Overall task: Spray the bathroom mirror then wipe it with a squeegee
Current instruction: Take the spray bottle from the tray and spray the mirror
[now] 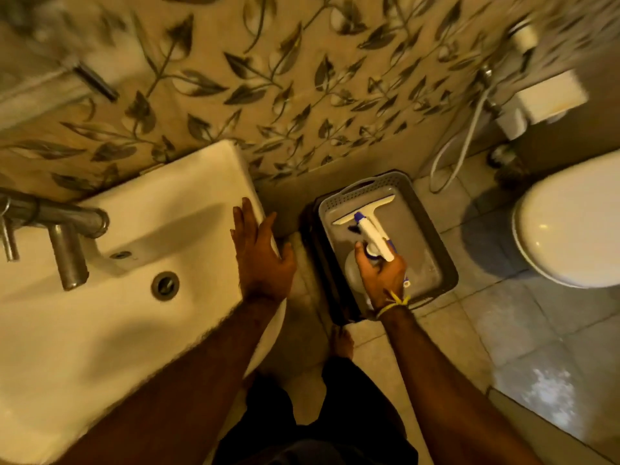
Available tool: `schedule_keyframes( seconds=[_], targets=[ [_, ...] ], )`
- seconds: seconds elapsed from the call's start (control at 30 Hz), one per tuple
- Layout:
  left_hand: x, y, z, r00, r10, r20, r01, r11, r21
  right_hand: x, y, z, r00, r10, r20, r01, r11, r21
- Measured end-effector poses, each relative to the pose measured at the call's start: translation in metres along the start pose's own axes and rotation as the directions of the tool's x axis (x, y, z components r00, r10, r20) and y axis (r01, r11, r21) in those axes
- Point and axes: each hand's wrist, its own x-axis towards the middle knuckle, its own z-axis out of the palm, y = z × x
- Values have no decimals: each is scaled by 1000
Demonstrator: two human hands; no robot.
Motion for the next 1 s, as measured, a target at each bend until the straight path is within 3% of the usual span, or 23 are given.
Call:
schedule_keyframes(
  seconds=[0.13,0.3,0.43,0.6,0.77,0.93,1.0],
  targets=[
    [0,6,-7,998,-20,63,15,997,74,-33,-38,-30,992,-90,91,94,995,-43],
    [-6,10,-32,975,-40,217,20,995,96,-77,-91,-48,990,-63,124,60,998,32],
    [-47,1,-77,968,122,220,-129,992,17,-101,-138,-45,984,-48,172,47,999,11],
    [-72,-16,-146,956,282,80,-278,959,-53,-132,-205,-23,943,-97,320,91,995,33],
    [-54,-24,-231,910,396,-120,-404,914,-41,-167,-290,21,832,-346,434,357,932,61],
    [-52,-35,-311,834,430,-345,-451,892,24,-199,-374,51,749,-479,458,481,868,122],
    [-53,-43,-342,774,472,-421,-492,868,69,-209,-400,58,711,-519,475,503,847,172]
  ],
)
